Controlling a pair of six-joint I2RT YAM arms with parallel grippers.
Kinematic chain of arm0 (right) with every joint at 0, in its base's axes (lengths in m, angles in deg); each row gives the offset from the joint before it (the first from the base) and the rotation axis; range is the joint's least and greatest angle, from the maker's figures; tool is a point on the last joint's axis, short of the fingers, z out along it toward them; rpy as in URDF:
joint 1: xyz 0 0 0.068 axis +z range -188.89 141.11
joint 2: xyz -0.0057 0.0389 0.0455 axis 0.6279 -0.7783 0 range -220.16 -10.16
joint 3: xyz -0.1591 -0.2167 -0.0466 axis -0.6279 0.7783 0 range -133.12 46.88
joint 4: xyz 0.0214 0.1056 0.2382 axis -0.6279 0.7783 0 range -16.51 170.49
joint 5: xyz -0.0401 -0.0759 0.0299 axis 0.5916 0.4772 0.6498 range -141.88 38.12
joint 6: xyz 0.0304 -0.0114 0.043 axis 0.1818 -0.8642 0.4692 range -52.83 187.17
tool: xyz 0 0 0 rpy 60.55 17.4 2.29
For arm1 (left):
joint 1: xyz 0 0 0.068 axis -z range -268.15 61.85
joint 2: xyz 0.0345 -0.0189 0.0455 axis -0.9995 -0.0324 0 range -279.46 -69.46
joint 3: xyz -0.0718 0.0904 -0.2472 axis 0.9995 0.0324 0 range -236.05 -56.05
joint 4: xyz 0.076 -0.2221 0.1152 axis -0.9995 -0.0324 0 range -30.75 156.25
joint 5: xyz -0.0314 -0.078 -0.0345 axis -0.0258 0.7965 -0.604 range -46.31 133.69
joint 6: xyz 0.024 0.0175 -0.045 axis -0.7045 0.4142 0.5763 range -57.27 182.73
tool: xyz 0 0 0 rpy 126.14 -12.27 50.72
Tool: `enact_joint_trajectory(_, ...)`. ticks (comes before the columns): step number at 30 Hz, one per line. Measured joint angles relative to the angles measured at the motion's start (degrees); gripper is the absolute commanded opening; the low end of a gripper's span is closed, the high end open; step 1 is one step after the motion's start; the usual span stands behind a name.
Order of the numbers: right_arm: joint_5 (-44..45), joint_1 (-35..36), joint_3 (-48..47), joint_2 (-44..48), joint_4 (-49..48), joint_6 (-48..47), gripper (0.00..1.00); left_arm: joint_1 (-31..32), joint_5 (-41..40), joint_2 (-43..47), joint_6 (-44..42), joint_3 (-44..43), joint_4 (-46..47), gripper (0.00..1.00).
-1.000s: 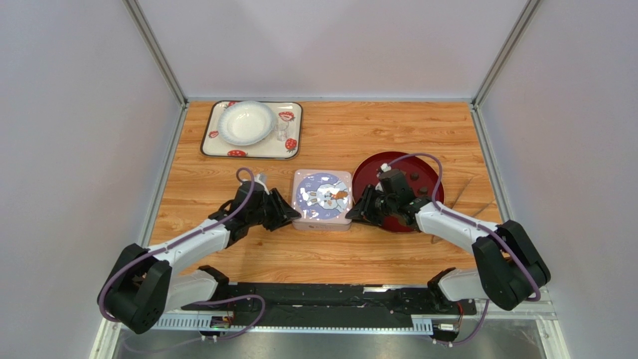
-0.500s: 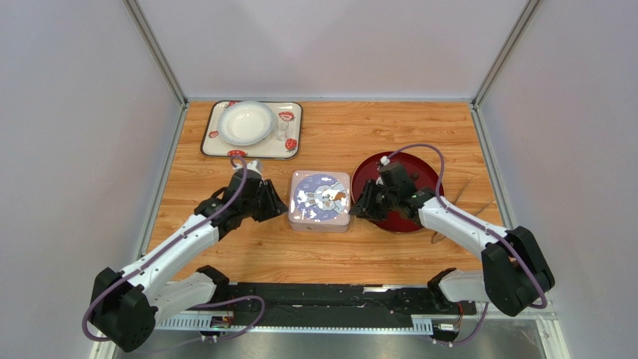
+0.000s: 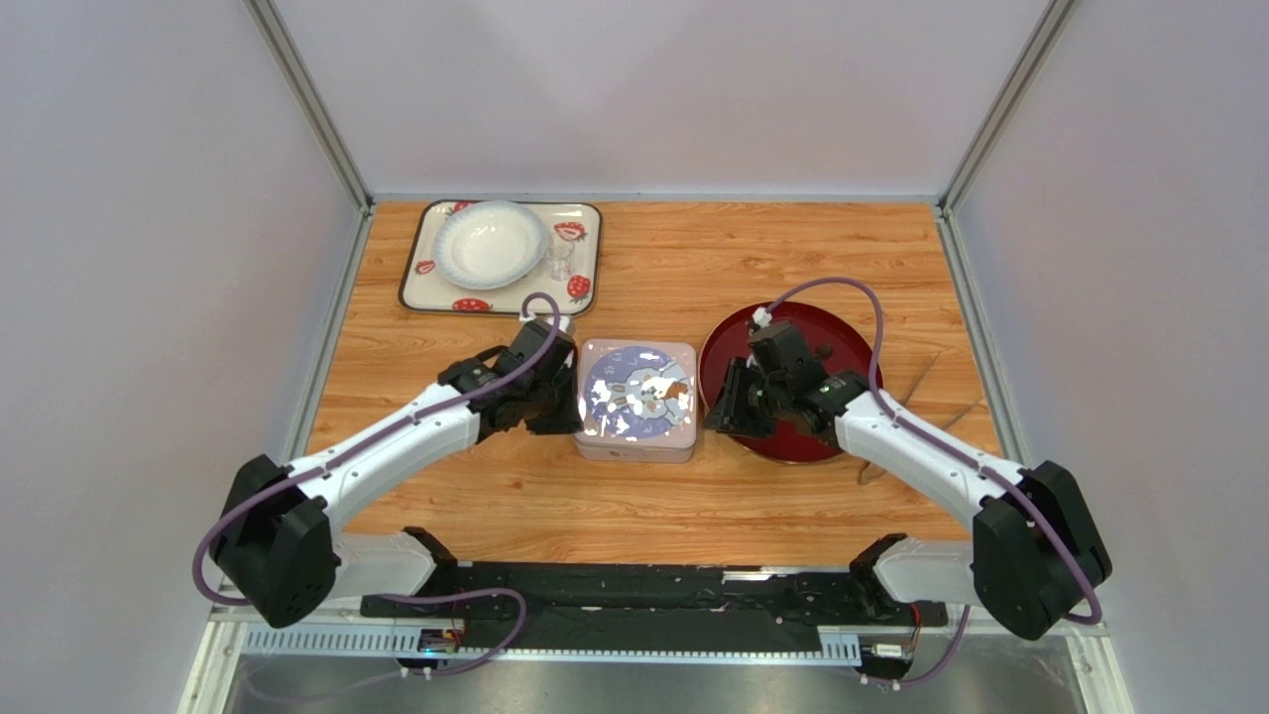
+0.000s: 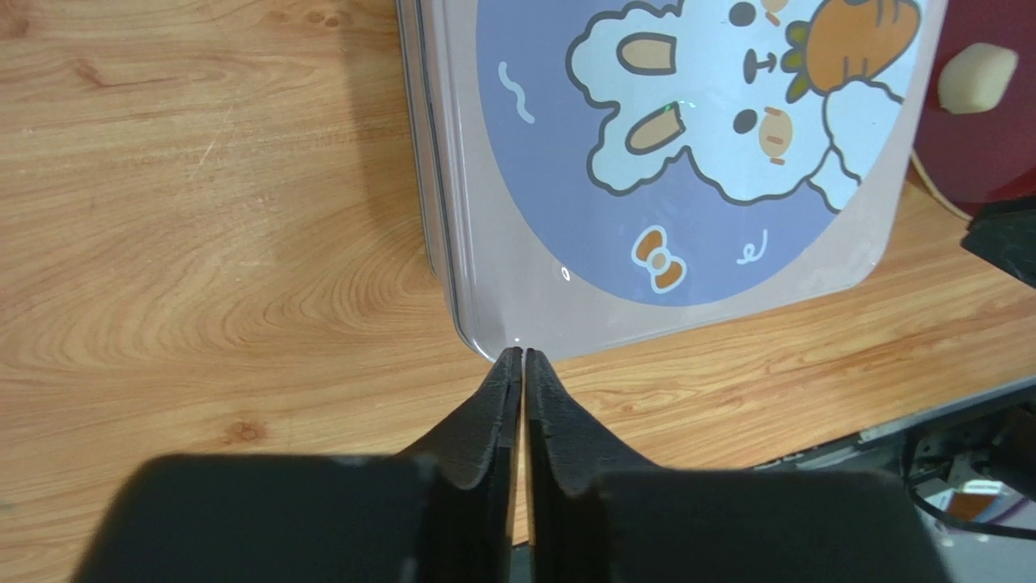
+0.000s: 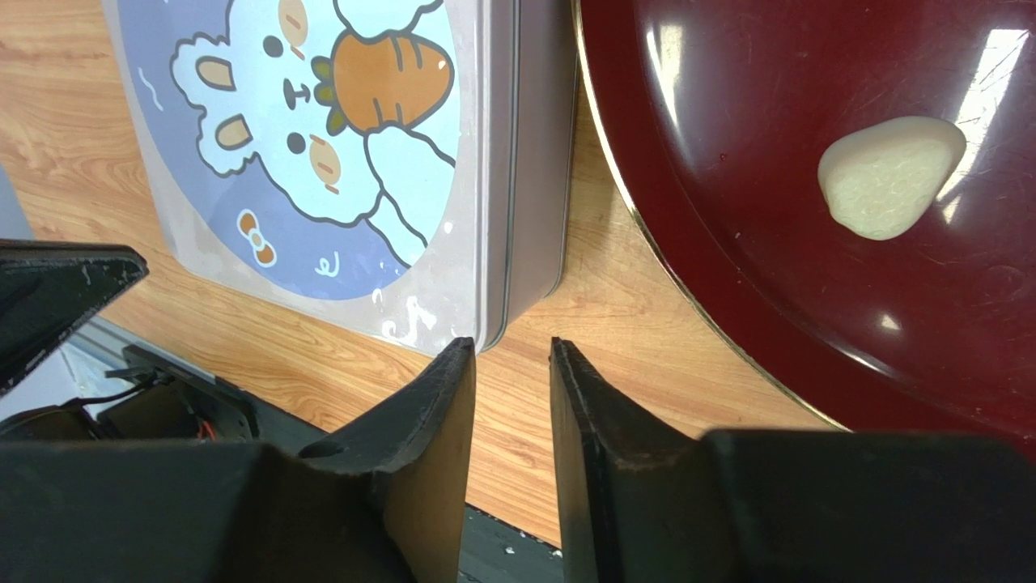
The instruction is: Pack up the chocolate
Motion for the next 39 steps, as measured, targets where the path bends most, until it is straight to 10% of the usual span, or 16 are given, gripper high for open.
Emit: enact_joint_trajectory(39, 5.75, 1.25, -10.62, -3.45, 3.21, -5.27, 0.22, 2.75, -9.14, -10.88, -3.26, -9.51, -7.28, 0.00)
